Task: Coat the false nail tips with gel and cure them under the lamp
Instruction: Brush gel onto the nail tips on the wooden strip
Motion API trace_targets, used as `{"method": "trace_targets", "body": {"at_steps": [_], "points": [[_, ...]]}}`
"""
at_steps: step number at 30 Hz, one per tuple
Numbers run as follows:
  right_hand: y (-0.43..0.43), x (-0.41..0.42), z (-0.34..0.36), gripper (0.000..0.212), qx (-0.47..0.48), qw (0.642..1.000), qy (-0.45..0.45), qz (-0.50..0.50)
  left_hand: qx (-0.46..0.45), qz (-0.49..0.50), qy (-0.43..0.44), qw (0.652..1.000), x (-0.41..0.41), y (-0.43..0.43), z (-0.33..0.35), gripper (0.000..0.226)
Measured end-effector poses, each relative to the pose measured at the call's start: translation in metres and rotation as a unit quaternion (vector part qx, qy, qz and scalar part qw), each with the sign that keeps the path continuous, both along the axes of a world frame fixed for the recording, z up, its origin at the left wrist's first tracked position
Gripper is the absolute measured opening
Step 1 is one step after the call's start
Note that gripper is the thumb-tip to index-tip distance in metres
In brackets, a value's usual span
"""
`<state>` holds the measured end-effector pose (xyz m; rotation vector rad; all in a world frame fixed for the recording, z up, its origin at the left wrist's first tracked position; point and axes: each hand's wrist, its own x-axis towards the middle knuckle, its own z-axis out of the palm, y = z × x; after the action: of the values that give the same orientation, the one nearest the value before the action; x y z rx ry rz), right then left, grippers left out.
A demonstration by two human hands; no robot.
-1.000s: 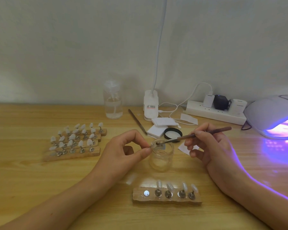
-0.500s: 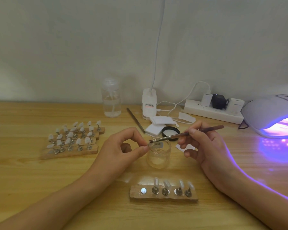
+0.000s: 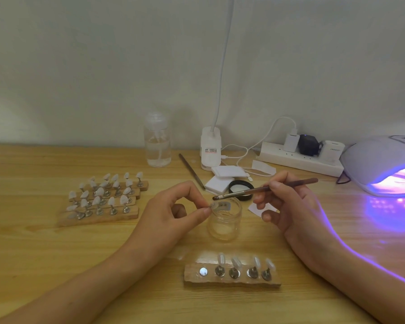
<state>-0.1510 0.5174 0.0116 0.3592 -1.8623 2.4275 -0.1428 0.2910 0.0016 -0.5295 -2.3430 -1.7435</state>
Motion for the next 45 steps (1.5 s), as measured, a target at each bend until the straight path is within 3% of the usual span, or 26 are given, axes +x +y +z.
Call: {"method": "trace_targets", "body": {"at_steps": [8, 14, 17, 24, 28, 39, 45], "points": [[-0.0006, -0.0001, 0.0002, 0.019, 0.001, 1.000, -0.009, -0.012, 0.004, 0.003, -0.008, 1.000, -0.0002, 0.0002, -0.0001, 0.015], [0.0002, -0.0002, -0.0013, 0.009, 0.006, 0.999, -0.026, -0.031, 0.010, 0.006, -0.015, 1.000, -0.0005, 0.0001, -0.0009, 0.014], [0.0005, -0.0002, -0.0015, 0.017, -0.006, 1.000, -0.010, -0.016, 0.009, 0.004, -0.016, 1.000, -0.0003, 0.0002, -0.0003, 0.013], [-0.0002, -0.0018, -0.0016, 0.009, -0.007, 1.000, -0.012, -0.019, 0.007, 0.006, -0.019, 1.000, 0.0002, 0.0002, -0.0001, 0.015], [-0.0013, -0.0005, -0.0022, 0.017, 0.017, 1.000, -0.003, 0.006, 0.008, 0.004, -0.017, 1.000, 0.0003, 0.0007, 0.0000, 0.014], [-0.0008, -0.0009, -0.0021, 0.009, 0.008, 1.000, -0.012, -0.018, 0.011, 0.006, -0.024, 1.000, 0.0004, 0.0003, -0.0005, 0.014], [-0.0014, 0.0022, 0.0002, 0.014, 0.027, 1.000, 0.011, -0.006, 0.007, 0.007, -0.031, 0.999, 0.0003, -0.0001, 0.0004, 0.015]]}}
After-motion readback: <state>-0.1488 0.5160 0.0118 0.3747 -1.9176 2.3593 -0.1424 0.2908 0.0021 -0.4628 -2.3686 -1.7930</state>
